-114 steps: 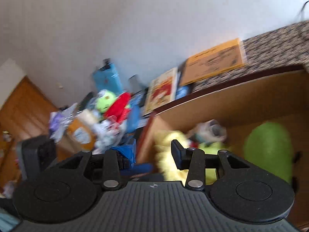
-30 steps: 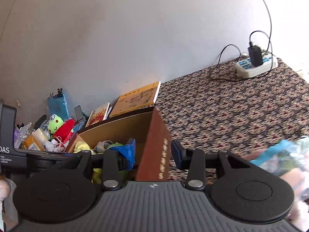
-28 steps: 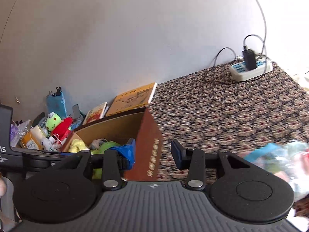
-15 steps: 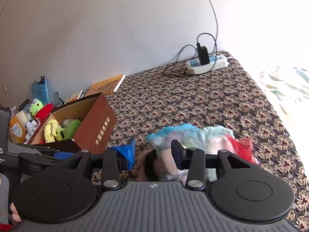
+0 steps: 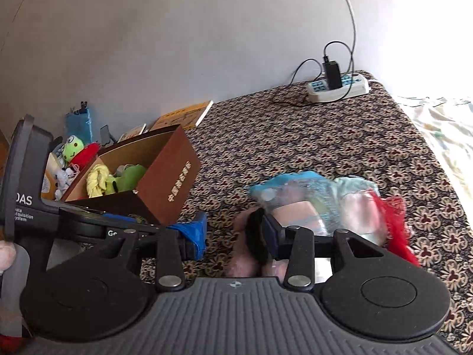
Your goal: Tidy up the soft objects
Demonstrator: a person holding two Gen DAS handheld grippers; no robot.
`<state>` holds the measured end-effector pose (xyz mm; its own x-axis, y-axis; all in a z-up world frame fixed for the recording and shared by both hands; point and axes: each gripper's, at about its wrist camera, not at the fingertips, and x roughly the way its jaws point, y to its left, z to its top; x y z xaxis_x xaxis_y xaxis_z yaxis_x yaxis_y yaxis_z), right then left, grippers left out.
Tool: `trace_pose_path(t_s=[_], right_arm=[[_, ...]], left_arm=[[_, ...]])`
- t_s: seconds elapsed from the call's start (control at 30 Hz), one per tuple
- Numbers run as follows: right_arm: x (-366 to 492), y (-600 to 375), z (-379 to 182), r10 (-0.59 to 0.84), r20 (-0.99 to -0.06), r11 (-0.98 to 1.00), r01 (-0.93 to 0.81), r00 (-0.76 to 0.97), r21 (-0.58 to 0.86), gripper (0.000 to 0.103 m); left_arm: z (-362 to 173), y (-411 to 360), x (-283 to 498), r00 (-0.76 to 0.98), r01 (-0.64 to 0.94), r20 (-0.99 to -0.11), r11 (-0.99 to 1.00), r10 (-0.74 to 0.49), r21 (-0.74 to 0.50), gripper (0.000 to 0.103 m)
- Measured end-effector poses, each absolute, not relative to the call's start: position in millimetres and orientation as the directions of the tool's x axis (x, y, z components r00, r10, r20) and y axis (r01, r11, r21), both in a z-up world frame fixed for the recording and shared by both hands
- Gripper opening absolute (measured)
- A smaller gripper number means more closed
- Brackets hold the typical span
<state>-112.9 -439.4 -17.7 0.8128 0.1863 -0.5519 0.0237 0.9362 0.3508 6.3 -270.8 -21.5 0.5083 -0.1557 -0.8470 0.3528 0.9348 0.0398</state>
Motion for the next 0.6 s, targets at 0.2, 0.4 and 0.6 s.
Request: trace_pose_path(t_s=[0.2,0.4,0.6], right_arm=[[-94.9,-385.4,-15.6,0.282,-0.563,0.926,-0.066,0.777,0.372,0.025],[-72.7,-311.2,-19.5,0.349,-0.591,0.918,-0.141,0.727,0.370,0.026],[-50.7,-238.4,-18.8,0.336,-0.652,0.932,-0.140,0.679,0.334,0.026]], left_arm=[[-12.3,-205.5,8.8,0.568,0.232,-0.820,0.969,-0.066,0.082,0.071],[-12.8,-120.2,19.6,0.568,0.128,-0.823,0.986,0.018,0.110,0.074],[-15.7,-58.0,29.8,0.546,0.151,-0.837,0.979,0.033,0.137,0.077]])
